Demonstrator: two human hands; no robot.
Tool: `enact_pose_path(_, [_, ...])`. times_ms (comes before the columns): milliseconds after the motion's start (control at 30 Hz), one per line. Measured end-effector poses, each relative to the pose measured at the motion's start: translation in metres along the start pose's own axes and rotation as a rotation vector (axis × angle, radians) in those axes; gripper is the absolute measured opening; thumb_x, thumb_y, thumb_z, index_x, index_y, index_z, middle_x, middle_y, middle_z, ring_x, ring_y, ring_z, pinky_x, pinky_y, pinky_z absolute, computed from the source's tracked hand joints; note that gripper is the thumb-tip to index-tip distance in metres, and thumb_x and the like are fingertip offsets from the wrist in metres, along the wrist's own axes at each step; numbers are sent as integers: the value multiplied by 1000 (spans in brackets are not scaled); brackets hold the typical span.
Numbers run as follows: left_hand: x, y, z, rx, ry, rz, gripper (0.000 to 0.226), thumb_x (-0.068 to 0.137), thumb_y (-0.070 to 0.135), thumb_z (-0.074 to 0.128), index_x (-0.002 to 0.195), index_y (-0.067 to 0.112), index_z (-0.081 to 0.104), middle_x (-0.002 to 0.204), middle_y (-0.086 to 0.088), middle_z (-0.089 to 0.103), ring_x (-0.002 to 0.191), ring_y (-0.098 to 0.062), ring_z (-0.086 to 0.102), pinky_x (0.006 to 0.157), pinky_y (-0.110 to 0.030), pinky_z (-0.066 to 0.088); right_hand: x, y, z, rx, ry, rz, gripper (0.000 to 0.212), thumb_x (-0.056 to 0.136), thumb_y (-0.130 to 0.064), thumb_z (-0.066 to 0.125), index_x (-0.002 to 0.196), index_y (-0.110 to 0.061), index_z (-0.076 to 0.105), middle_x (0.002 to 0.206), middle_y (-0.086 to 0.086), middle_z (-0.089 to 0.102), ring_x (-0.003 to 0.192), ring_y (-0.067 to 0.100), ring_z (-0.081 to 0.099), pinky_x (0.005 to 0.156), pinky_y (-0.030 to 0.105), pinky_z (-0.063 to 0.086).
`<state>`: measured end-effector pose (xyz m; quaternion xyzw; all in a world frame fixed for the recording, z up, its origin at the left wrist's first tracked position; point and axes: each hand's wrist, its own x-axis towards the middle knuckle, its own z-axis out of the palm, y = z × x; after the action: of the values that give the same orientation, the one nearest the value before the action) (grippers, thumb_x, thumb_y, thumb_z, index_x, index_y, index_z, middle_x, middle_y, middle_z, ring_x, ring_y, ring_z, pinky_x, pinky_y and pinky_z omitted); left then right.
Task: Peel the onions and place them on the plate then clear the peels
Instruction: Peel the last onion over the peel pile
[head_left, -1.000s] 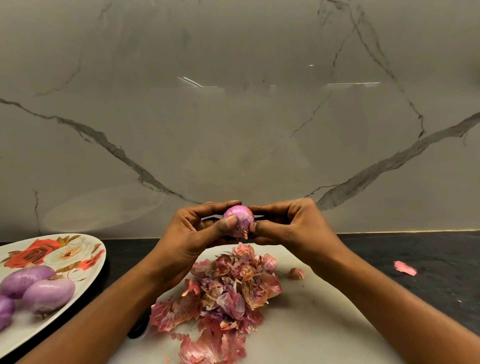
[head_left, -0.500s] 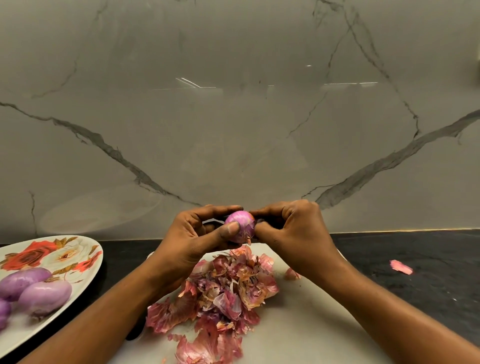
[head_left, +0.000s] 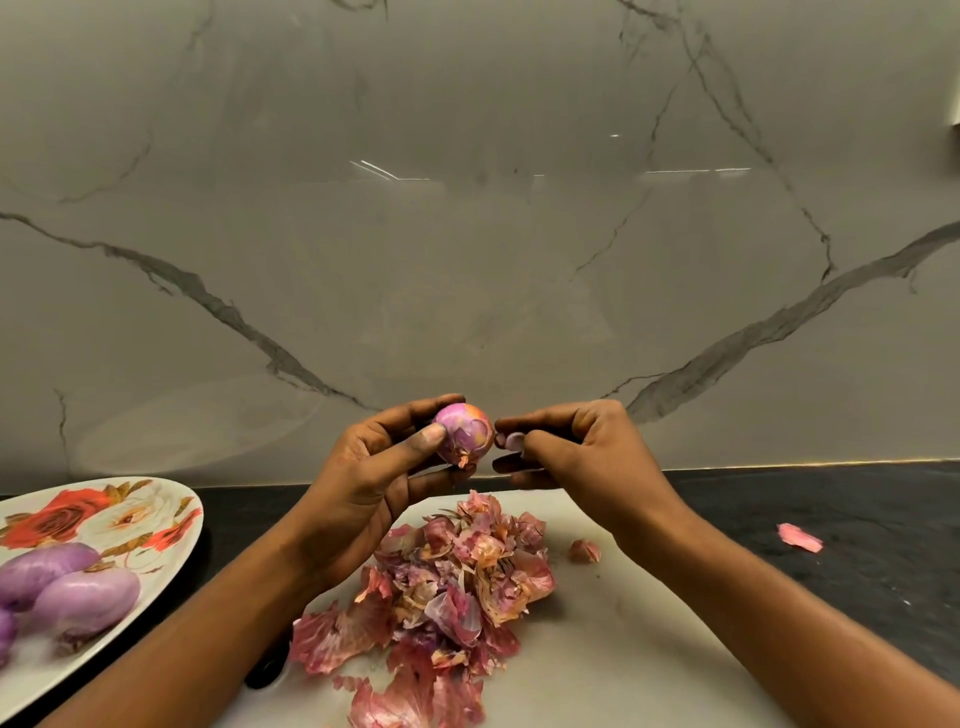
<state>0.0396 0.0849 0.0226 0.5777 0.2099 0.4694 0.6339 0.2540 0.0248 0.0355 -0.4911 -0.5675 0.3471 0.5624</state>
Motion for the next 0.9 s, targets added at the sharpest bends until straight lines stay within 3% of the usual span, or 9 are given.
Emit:
enact_pose_path(200, [0, 1, 0, 9, -11, 9, 43, 93, 13, 62, 135, 7, 66, 134, -17, 70, 122, -38, 70, 94, -40, 63, -2, -4, 0, 89, -90, 20, 29, 92, -11, 79, 120, -8, 76, 98, 11, 82, 89, 24, 81, 74, 29, 65])
enact_pose_path(333, [0, 1, -1, 11, -18, 4, 43, 95, 14, 61, 137, 7, 64, 134, -18, 70, 123, -38, 69, 94, -40, 62, -3, -3, -2, 118, -127, 17, 31, 85, -6, 84, 116, -8, 78, 100, 6, 82, 92, 21, 81, 76, 26, 64])
enact_pose_path(467, [-1, 2, -1, 79, -2, 1, 43, 94, 17, 62, 136, 9, 66, 132, -16, 72, 120, -37, 70, 95, -41, 62, -1, -1, -2, 36, -92, -50, 28, 83, -11, 85, 111, -15, 80, 99, 0, 83, 93, 16, 80, 78, 25, 63])
enact_pose_path(633, [-4, 3, 0, 187, 7, 42, 44, 88, 14, 76, 132, 11, 70, 125, -13, 75, 115, -35, 73, 90, -37, 64, -1, 4, -1, -199, -31, -207, 42, 79, -20, 89, 120, -17, 79, 106, -6, 82, 97, 6, 78, 84, 26, 64])
enact_pose_path(800, [-5, 3, 1, 182, 10, 70, 52, 78, 11, 77, 129, 9, 70, 125, -13, 75, 113, -35, 74, 86, -35, 64, -2, 4, -2, -181, -41, -222, 47, 82, -16, 89, 127, -16, 74, 110, -6, 80, 98, 5, 78, 84, 24, 63])
enact_pose_path(900, [-4, 2, 0, 194, 12, 75, 53, 76, 7, 78, 129, 9, 70, 124, -13, 76, 113, -35, 74, 89, -38, 64, -2, 3, -1, -159, -87, -194, 43, 85, -10, 86, 127, -16, 75, 110, -3, 81, 99, 9, 78, 88, 30, 64])
